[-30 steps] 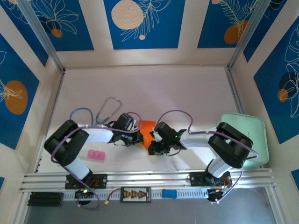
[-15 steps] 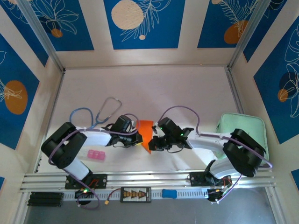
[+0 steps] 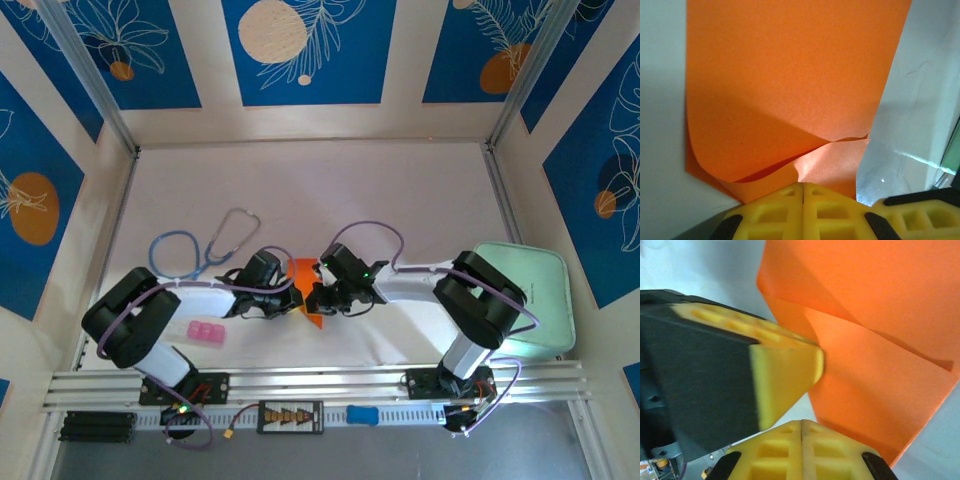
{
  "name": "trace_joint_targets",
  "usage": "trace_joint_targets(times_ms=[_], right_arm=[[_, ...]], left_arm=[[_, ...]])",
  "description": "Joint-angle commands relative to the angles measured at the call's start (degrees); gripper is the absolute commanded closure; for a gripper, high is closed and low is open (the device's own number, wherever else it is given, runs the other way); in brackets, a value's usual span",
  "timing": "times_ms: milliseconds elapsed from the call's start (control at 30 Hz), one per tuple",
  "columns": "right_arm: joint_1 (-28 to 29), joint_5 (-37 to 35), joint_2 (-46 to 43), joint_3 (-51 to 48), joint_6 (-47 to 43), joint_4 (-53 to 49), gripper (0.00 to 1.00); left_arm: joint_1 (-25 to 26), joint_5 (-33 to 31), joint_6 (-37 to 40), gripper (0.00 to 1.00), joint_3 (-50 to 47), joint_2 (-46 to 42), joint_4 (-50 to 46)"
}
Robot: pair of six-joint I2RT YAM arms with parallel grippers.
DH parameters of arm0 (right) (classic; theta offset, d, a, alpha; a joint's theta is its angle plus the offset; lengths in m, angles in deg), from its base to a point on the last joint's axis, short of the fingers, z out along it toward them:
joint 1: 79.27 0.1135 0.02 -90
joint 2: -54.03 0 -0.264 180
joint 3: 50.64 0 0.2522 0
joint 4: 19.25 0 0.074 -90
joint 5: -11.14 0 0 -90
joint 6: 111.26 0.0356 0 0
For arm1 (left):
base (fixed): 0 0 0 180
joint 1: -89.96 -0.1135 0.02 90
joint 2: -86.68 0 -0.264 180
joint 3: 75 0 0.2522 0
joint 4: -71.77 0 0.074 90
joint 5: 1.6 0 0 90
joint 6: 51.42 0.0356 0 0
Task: Fold a paper plane with a square sheet of paper (pick it up from the middle)
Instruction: Third fold the triangle at the center of the table.
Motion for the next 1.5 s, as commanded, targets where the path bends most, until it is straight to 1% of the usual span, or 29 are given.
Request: trace_joint_targets(times_ms=[0,133,300,533,633,733,867,1133,1367,1467], right_arm=[[-0.3,0.8,1.4,-2.0,1.3,-1.7,0.97],[-0.3,0.5,1.9,-4.8,1.9,-1.4,0.98],[-0.4,0.0,1.9,-4.5,1.0,-2.2,0.99],[-0.4,-0.3,2.4,-4.7,1.3,-1.6,0.99],[-0.4,-0.5,2.5,-5.0,1.6,-1.5,1.0],[-0.3,-0.8,2.5,-5.2,1.8,-1.7,1.0],[-0.2,-1.4,2.8,-5.2,2.0,-2.8,1.0],[0.1,-1.6,4.3,-5.0,2.0,-3.5,1.0],[0.1,-1.4,4.3,-5.0,1.7,-3.6,1.0],[-0.1,-1.4,4.2,-5.0,1.5,-3.6,1.0]], left_arm=[[0.3,-1.4,0.2,0.94,-0.4,-1.4,-2.2],[0.3,-0.9,2.0,0.9,1.2,-3.1,-4.0],[0.3,-0.2,5.1,0.86,4.2,-5.0,-7.5],[0.3,-0.4,6.6,0.88,5.8,-0.4,-9.5],[-0.1,-2.2,7.4,0.9,5.6,1.3,-10.9],[-1.1,-2.1,8.0,0.9,4.4,2.2,-9.7],[-3.4,-2.2,9.9,0.9,3.1,2.1,-9.0],[-9.2,0.8,12.6,0.9,2.2,1.0,-9.0],[-14.3,1.4,13.7,0.9,2.2,0.1,-12.3],[-15.5,2.8,14.2,0.9,2.7,-1.2,-13.4]])
